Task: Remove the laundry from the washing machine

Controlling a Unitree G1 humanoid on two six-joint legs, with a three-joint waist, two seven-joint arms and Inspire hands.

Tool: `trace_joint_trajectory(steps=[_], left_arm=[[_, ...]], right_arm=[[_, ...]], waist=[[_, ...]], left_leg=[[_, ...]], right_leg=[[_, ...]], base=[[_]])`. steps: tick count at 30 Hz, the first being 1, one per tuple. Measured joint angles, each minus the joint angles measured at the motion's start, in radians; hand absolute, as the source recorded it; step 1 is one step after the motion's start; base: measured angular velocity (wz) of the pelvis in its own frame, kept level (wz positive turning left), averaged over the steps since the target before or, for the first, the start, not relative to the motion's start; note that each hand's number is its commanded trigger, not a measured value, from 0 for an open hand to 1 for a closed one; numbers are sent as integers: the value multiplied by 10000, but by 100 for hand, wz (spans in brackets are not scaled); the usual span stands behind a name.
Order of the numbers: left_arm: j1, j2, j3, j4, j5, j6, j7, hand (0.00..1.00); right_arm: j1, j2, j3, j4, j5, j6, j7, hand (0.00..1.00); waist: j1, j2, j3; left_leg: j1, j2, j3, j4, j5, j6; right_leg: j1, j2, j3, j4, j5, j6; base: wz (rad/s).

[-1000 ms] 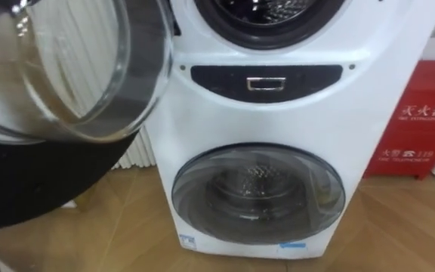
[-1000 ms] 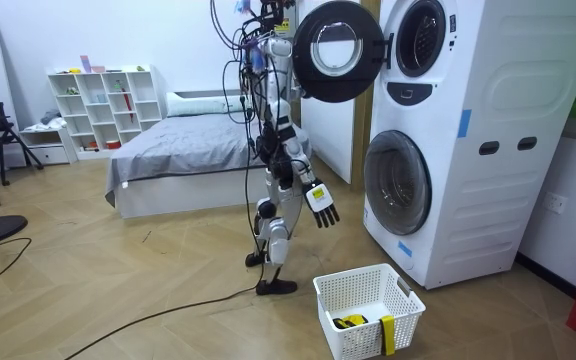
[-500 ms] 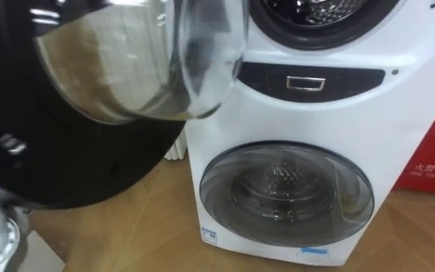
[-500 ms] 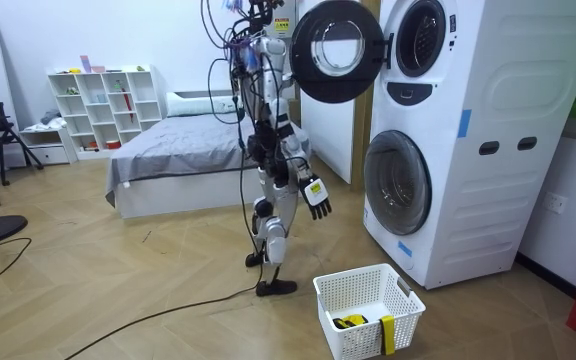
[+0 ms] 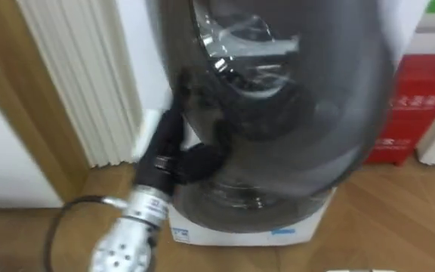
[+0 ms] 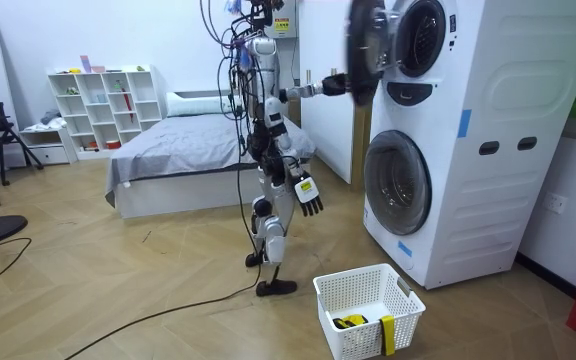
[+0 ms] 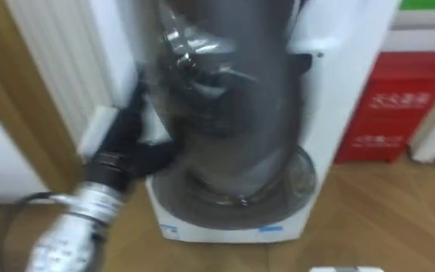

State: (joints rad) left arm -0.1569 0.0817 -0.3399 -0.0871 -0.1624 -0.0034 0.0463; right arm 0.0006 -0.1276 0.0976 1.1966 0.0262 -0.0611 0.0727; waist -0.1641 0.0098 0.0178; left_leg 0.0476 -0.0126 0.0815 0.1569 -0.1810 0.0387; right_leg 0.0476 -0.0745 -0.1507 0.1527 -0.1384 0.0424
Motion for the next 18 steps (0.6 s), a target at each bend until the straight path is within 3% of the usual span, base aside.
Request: trace_joint_trajectory(steps=[5, 7, 13, 18], left_arm=[[-72, -7, -2214, 961, 10, 629, -1984, 0], [-129, -14, -2661, 1193, 6, 726, -2464, 0], [-359, 33, -2945, 1932, 10, 770, -3640, 0], [-355, 151, -2939, 2190, 19, 765, -3892, 0]], right_arm=[[-289, 9, 359, -47, 311, -13, 70, 0], [-220, 9, 387, -218, 520, -10, 87, 0], [-117, -42, 383, -219, 1233, -21, -12, 0], [-51, -42, 387, -234, 1462, -26, -51, 0]], waist=[[-731, 7, -3], [-947, 10, -5], [-1071, -49, 31], [-1000, -49, 31]], left_leg=[[-42, 24, 411, -63, -7, -10], [-8, 37, 601, -57, -7, -11], [176, 95, 1035, -55, -9, -14], [171, 185, 1085, -59, -60, -100]], right_leg=[[-302, 58, 440, -4, 1, -3], [-329, 73, 612, -5, 1, -4], [-397, 169, 1165, 0, 31, -52], [-419, 268, 1172, -17, 33, -95]], base=[[-28], [-34], [-29], [-2]])
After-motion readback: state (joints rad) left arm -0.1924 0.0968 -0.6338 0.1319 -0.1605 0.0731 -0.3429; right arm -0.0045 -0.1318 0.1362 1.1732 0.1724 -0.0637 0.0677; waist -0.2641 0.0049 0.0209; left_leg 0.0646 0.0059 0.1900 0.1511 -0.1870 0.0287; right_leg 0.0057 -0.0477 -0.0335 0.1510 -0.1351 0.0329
